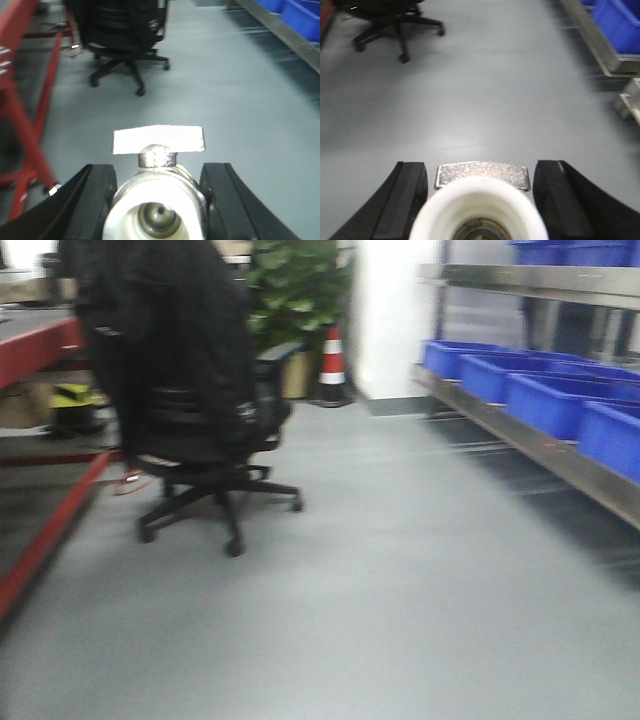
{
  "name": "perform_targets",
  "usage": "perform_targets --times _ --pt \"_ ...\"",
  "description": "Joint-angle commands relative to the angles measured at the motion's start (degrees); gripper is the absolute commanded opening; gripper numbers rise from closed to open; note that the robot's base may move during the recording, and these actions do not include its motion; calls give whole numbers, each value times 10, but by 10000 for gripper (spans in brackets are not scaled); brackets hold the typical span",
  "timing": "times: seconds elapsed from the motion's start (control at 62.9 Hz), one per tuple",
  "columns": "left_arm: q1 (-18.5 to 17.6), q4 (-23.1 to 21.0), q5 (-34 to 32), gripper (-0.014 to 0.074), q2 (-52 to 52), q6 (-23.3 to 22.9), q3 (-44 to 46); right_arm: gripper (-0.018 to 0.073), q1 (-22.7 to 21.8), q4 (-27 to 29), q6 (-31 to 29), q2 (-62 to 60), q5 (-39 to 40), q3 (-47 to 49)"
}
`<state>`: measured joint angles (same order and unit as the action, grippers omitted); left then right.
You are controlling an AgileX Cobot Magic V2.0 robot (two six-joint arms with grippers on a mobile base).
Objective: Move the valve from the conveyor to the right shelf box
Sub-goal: 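Drive the base to the steel shelf while holding both valves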
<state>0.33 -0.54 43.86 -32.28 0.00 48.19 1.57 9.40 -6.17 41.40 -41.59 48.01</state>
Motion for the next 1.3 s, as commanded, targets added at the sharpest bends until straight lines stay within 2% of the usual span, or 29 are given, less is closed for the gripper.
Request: perform_targets --times 0.0,1.288 --pt "-1 -3 -30 -111 4 -4 4 -162 -2 -3 -4 -4 36 5" --pt "-1 -3 -30 -111 4 -4 4 -162 -2 -3 -4 -4 36 5"
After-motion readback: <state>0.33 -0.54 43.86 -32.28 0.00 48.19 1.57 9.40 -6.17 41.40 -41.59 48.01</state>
